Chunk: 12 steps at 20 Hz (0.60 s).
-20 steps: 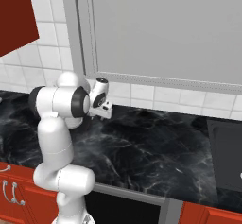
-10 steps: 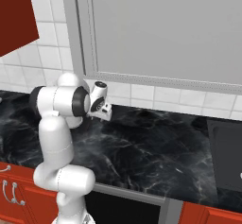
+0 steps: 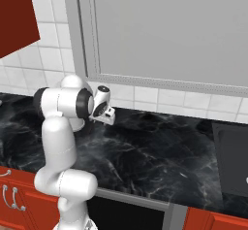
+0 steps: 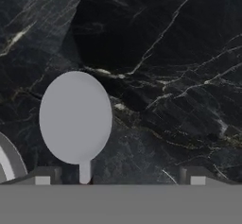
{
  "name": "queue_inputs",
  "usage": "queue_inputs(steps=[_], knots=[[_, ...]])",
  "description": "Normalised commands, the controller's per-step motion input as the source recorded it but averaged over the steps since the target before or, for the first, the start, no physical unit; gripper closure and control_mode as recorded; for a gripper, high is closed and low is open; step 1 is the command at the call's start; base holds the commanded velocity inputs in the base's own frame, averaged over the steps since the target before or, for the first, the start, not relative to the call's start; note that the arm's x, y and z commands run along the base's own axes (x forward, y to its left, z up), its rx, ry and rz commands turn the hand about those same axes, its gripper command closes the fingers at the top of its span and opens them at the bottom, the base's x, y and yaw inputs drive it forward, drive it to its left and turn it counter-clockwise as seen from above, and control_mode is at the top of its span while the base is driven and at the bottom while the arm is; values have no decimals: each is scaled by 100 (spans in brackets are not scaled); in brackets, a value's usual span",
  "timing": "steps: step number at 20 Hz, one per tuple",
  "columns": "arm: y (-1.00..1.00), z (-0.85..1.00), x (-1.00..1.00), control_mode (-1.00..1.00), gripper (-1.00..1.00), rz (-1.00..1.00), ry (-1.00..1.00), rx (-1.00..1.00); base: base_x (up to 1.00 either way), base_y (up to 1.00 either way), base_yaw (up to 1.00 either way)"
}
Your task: Organize the utensils by type. Pick up the wooden spoons from the counter and place them in the open cabinet. Then pick up the metallic utensils from the counter and place them in the open drawer.
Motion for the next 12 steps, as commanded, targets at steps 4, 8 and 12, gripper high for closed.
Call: queue_inputs(steps=[4,8,12], knots=[[0,-3,16,-100,-100,0,4,0,0,0,0],[0,-16,5,-100,-100,0,0,0,0,0,0],[0,-17,10,-100,-100,0,0,-5,0,0,0]])
